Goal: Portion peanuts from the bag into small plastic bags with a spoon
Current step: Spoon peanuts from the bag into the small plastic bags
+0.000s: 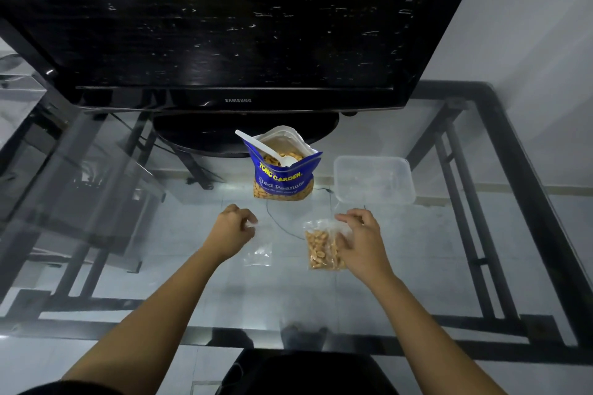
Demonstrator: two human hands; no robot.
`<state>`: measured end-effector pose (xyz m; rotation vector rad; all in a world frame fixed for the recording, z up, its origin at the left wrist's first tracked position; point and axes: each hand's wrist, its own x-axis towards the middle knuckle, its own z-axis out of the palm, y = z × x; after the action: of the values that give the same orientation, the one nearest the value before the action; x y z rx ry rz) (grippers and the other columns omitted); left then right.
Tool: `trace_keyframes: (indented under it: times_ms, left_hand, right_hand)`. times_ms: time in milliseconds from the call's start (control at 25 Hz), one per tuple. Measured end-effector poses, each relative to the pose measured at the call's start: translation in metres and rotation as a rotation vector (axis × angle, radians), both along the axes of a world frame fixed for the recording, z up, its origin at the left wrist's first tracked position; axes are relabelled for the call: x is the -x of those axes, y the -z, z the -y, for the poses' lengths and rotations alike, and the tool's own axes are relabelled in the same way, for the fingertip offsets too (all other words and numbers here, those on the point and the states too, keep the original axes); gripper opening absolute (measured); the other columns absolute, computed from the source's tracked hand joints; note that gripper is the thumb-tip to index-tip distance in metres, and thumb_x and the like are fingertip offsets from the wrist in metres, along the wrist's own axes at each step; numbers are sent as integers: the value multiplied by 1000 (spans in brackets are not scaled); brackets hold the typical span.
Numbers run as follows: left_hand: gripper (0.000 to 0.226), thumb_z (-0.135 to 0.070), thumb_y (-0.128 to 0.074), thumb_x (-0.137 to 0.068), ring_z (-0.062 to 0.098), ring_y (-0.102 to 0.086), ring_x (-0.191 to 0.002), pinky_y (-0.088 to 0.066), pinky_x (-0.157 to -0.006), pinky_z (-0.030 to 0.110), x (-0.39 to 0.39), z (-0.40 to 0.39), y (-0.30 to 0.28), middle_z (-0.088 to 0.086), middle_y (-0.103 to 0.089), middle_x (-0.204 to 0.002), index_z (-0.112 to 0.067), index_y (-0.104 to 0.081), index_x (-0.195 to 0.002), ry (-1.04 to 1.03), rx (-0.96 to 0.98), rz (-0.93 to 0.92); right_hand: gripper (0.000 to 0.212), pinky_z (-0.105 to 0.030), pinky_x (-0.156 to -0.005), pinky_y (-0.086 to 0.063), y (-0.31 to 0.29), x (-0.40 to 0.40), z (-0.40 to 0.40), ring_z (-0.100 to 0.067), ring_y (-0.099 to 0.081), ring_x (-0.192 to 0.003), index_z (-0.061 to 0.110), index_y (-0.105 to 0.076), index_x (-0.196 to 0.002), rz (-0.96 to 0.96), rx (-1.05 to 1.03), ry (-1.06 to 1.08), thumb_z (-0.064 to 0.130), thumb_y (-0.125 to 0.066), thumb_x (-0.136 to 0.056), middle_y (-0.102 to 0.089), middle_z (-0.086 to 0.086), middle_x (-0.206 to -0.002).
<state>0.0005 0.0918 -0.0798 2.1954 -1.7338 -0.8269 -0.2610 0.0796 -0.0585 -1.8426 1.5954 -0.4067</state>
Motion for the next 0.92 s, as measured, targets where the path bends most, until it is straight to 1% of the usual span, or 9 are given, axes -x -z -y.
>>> trace_keyframes:
  times_ms: [80,200,280,360,440,520,680,840,920]
  left_hand:
    - [9,-8,-63,-83,15,-57,-80,-43,-64,17,-1,0,-26,4,-57,-93,-14,-66,-89,-104,-48,-286]
    - [12,1,-57,-85,10,-56,-72,-49,-62,16,12,-2,-66,2,-60,-80,-11,-60,-85,-316,-105,-885]
    - [18,5,-56,-85,6,-59,-66,-52,-60,16,20,-2,-82,-1,-60,-75,-12,-57,-85,-399,-90,-1051]
    - [18,4,-56,-84,6,-62,-65,-54,-61,18,24,-2,-92,-3,-64,-72,-14,-58,-85,-440,-73,-1125]
    - [11,-5,-56,-88,9,-66,-66,-56,-62,21,23,1,-97,-3,-69,-72,-13,-63,-86,-468,-51,-1173]
    - [16,-10,-53,-91,9,-67,-66,-56,-61,20,21,5,-100,-2,-72,-71,-12,-67,-84,-476,-27,-1184]
    - [18,-1,-53,-89,8,-66,-63,-57,-62,20,24,10,-105,-1,-72,-68,-8,-69,-86,-381,-27,-1146]
    - [17,5,-59,-83,8,-65,-61,-55,-59,18,23,14,-116,-4,-70,-67,-9,-69,-83,-339,-11,-1132]
    - [17,6,-62,-81,6,-64,-60,-54,-58,18,23,15,-122,-3,-70,-66,-9,-69,-84,-287,-1,-1094]
  right_hand:
    - [36,-17,-95,-33,-14,-20,0,-14,-48,-118,17,-56,-123,148,-57,2,26,-59,-88,-49,0,-127]
    - [51,-23,-95,-42,-36,-51,-2,-6,-52,-113,26,-47,-129,490,-359,91,39,-64,-83,-53,9,-124]
    - [48,-18,-80,-50,-45,-63,-3,3,-61,-90,27,-46,-123,724,-421,192,28,-69,-81,-61,8,-104]
    - [46,-14,-65,-51,-50,-65,2,2,-62,-72,23,-48,-121,840,-362,273,13,-69,-81,-64,8,-86]
    - [47,-16,-65,-51,-55,-62,9,-4,-64,-75,25,-48,-119,834,-317,274,11,-70,-81,-68,7,-85]
    - [47,-17,-69,-52,-59,-57,15,-4,-66,-78,30,-46,-117,795,-285,221,14,-70,-80,-70,6,-84]
    - [48,-10,-63,-50,-68,-50,24,4,-64,-67,28,-46,-119,738,-226,152,14,-71,-80,-69,8,-79]
    - [51,-29,-70,-55,-70,-43,31,-11,-65,-70,21,-50,-121,650,-204,123,19,-74,-77,-63,5,-75]
    - [49,-29,-69,-56,-72,-40,33,-11,-64,-67,20,-50,-121,654,-221,92,16,-73,-77,-61,5,-66]
